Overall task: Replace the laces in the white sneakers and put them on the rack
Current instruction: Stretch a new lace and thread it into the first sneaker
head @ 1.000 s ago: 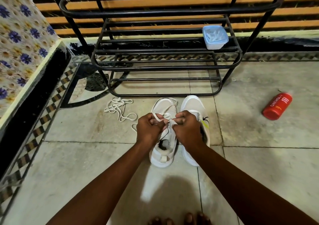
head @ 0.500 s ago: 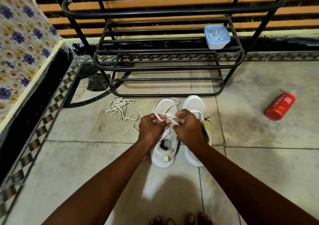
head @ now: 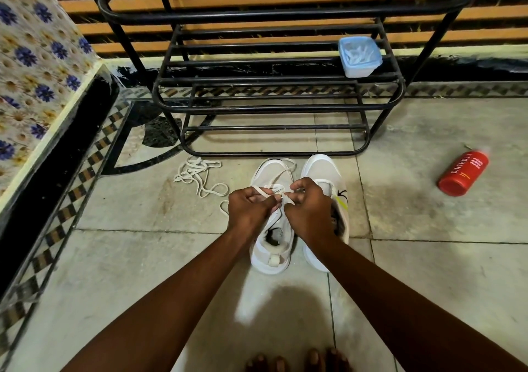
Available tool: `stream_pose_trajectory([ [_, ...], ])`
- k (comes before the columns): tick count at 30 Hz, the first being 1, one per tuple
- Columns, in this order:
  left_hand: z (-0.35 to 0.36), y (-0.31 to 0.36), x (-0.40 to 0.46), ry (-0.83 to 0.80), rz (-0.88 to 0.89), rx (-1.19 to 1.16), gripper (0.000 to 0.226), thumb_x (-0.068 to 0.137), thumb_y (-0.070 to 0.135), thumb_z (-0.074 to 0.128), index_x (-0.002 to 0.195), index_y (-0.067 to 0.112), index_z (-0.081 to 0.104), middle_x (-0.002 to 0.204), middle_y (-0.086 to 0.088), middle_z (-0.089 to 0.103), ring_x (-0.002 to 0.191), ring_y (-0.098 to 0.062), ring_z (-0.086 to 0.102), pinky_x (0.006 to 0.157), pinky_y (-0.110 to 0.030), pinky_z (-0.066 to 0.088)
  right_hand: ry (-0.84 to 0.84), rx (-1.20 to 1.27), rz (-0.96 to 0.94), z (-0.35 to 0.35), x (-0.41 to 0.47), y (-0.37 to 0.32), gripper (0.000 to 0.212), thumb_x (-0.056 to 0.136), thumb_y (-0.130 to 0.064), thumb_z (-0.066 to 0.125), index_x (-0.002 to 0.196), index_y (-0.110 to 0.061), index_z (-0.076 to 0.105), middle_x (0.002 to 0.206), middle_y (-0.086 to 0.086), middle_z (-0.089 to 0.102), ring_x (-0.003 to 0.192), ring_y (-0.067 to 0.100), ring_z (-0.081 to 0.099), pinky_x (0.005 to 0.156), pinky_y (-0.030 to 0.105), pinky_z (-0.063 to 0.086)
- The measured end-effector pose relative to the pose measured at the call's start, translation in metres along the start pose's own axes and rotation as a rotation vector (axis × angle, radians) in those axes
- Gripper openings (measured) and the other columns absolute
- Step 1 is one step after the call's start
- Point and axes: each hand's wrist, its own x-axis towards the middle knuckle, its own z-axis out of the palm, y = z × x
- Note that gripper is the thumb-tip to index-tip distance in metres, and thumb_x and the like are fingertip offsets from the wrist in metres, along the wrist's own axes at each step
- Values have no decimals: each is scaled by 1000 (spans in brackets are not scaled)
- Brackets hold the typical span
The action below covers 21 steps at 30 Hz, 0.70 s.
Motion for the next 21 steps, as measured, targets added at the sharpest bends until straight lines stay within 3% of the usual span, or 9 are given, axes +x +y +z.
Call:
stream_pose_trajectory([
  [6, 1, 0, 1, -13, 11, 2, 23, 81, -3, 84, 98, -8, 70, 89, -34, 72, 81, -35, 78, 73, -33, 64, -67, 7, -1, -2, 3, 0, 32, 76, -14, 70, 105, -19, 59, 88, 4, 73, 83, 18, 72, 77, 44, 60],
  [9, 2, -4, 8, -16, 21, 39, 25, 78, -2, 87, 95, -4, 69, 88, -38, 69, 83, -38, 78, 82, -45, 64, -64, -52, -16, -5, 7, -2, 19, 88, -9, 62, 107, -12, 63, 86, 10, 72, 75, 27, 68, 73, 39, 56],
  [12, 5, -10, 13, 14, 18, 119, 20, 77, 4, 90, 89, 6, 74, 76, -27, 71, 77, -35, 78, 86, -53, 63, -123, -184, -29, -10, 15, -7, 21, 86, -4, 63, 106, -10, 67, 87, 5, 73, 83, 23, 68, 76, 29, 51],
  [15, 8, -13, 15, 43, 37, 176, 16, 78, 6, 89, 83, 10, 75, 63, -15, 62, 64, -26, 72, 80, -49, 65, -165, -283, -26, -7, 22, -7, 16, 83, -10, 65, 97, -15, 69, 87, 3, 75, 90, 22, 69, 82, 29, 53],
  [18, 8, -13, 16, 21, 33, 119, 13, 82, 1, 85, 86, 5, 74, 66, -15, 58, 66, -26, 67, 76, -41, 65, -150, -419, -44, 0, 24, -7, 15, 86, -12, 60, 92, -18, 72, 95, 6, 72, 102, 28, 63, 89, 35, 52],
  [21, 8, -13, 15, 15, 37, 110, 9, 87, -1, 80, 85, 5, 74, 69, -17, 53, 61, -23, 61, 71, -36, 62, -149, -570, -91, 4, 23, -12, 14, 92, -12, 56, 98, -13, 68, 103, 12, 67, 104, 32, 59, 85, 35, 51],
])
